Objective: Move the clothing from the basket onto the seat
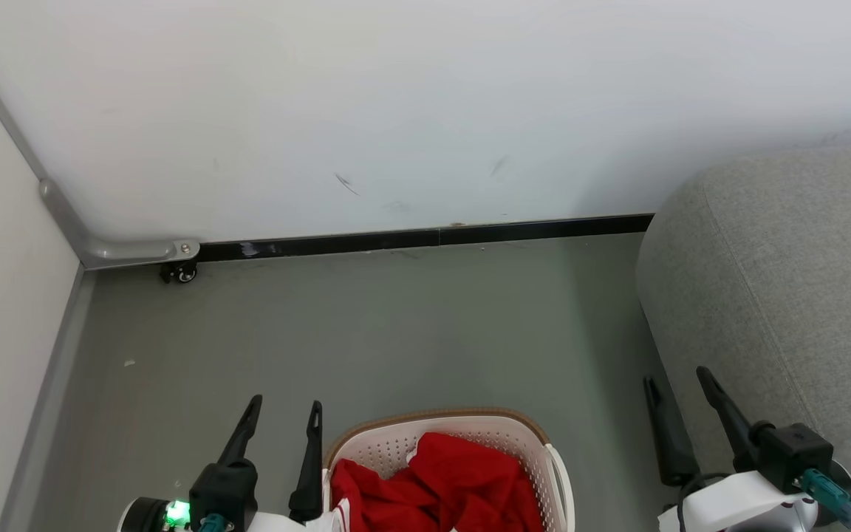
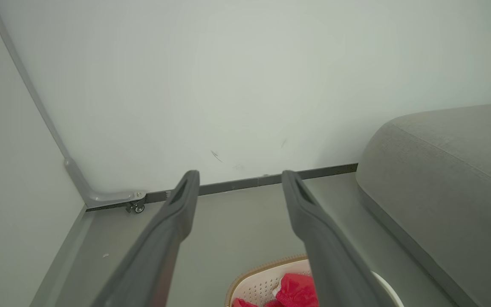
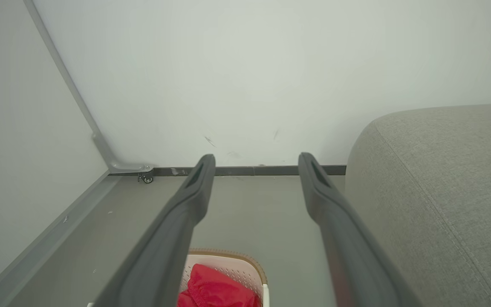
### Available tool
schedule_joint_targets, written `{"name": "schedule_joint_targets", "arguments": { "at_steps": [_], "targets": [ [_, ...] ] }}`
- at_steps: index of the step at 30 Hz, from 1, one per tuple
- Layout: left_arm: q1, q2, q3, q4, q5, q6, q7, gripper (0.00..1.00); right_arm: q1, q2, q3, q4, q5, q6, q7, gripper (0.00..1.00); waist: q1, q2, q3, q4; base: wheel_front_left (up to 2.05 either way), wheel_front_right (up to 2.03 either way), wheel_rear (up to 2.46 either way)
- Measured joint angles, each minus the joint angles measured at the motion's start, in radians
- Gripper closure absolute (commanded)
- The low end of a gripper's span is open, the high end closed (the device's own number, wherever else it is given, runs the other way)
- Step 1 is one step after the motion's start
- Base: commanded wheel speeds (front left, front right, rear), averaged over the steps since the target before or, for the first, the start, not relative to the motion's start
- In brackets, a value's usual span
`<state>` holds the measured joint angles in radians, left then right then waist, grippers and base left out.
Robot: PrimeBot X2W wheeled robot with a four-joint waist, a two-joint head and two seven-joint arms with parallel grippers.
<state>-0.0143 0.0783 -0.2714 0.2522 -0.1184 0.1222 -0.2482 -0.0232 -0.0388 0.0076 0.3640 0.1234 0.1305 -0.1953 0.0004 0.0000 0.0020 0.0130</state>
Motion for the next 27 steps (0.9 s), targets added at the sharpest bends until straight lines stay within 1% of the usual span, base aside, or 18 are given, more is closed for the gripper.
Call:
{"name": "schedule_joint_targets", "arguments": {
  "at_steps": [11,15,19,27],
  "targets": [
    [-0.008,0.008,-0.035,0.044,0.028,-0.027,0.0,0.0,0.016,0.0,-0.046,-0.031,-0.017,0.0,-0.013,0.0,0.0,0.0,0.033,-0.01,0.0,0.0,0.0],
    [-0.022,0.009,-0.061,0.079,0.035,-0.058,0.0,0.0,0.023,0.0,-0.074,-0.046,-0.021,0.0,-0.014,0.0,0.0,0.0,0.05,-0.016,0.0,0.0,0.0],
    [-0.037,0.008,-0.083,0.113,0.043,-0.071,0.0,0.0,0.023,0.0,-0.092,-0.074,-0.029,0.0,-0.017,0.0,-0.0001,0.0,0.072,-0.022,0.0,0.0,0.0],
    [-0.068,0.007,-0.103,0.18,0.063,-0.088,0.0,0.0,0.023,0.0,-0.096,-0.129,-0.037,0.0,-0.025,0.0,-0.0001,0.0,0.125,-0.035,0.0,0.0,0.0]
  ]
}}
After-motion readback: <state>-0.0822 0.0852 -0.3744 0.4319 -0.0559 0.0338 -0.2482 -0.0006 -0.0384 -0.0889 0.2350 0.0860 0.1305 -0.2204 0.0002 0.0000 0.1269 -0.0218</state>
